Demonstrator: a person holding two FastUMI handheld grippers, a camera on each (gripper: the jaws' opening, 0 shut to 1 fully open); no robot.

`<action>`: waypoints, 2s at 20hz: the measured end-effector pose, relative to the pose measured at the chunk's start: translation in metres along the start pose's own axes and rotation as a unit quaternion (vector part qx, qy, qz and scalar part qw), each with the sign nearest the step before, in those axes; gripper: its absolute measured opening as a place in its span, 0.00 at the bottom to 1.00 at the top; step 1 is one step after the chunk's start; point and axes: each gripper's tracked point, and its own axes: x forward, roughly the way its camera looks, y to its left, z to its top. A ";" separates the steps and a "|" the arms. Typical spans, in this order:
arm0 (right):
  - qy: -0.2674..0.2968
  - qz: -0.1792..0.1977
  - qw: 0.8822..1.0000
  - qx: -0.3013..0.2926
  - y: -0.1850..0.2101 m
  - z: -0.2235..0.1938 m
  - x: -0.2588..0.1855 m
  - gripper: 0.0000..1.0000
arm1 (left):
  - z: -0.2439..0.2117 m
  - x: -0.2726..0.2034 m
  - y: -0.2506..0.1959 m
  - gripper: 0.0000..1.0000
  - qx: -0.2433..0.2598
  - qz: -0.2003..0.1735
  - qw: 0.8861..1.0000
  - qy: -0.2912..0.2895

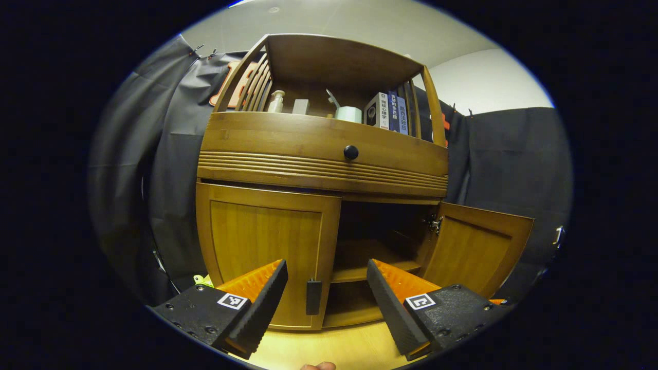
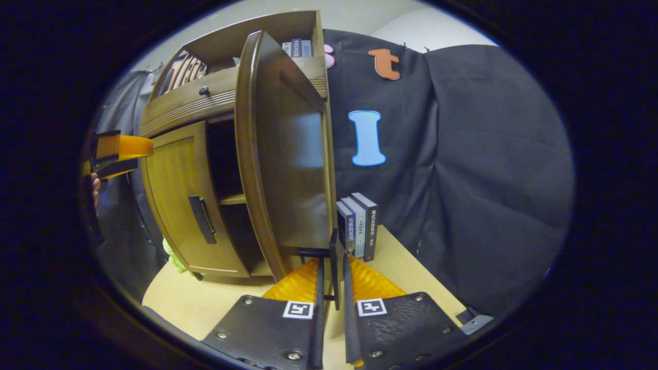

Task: Open the right door of the double-door shoe cabinet with the right hand, and open the left door with the left hand.

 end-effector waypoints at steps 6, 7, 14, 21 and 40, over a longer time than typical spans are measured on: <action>-0.004 -0.017 1.000 -0.006 -0.035 0.009 -0.012 0.17 | -0.015 0.019 -0.001 0.92 0.006 0.020 1.000 0.011; -0.006 -0.021 1.000 -0.005 -0.040 0.010 -0.013 0.17 | -0.019 0.022 0.000 0.96 0.007 0.023 1.000 0.014; -0.015 -0.049 0.999 -0.001 -0.070 0.019 -0.017 0.17 | -0.044 0.049 0.006 0.96 0.021 0.039 0.999 0.027; -0.030 -0.068 0.997 0.016 -0.090 0.031 -0.022 0.17 | -0.079 0.079 0.012 0.92 0.024 0.050 0.997 0.053; -0.050 -0.103 0.993 0.028 -0.111 0.043 -0.051 0.17 | -0.133 0.131 0.044 0.36 0.014 0.066 0.994 0.090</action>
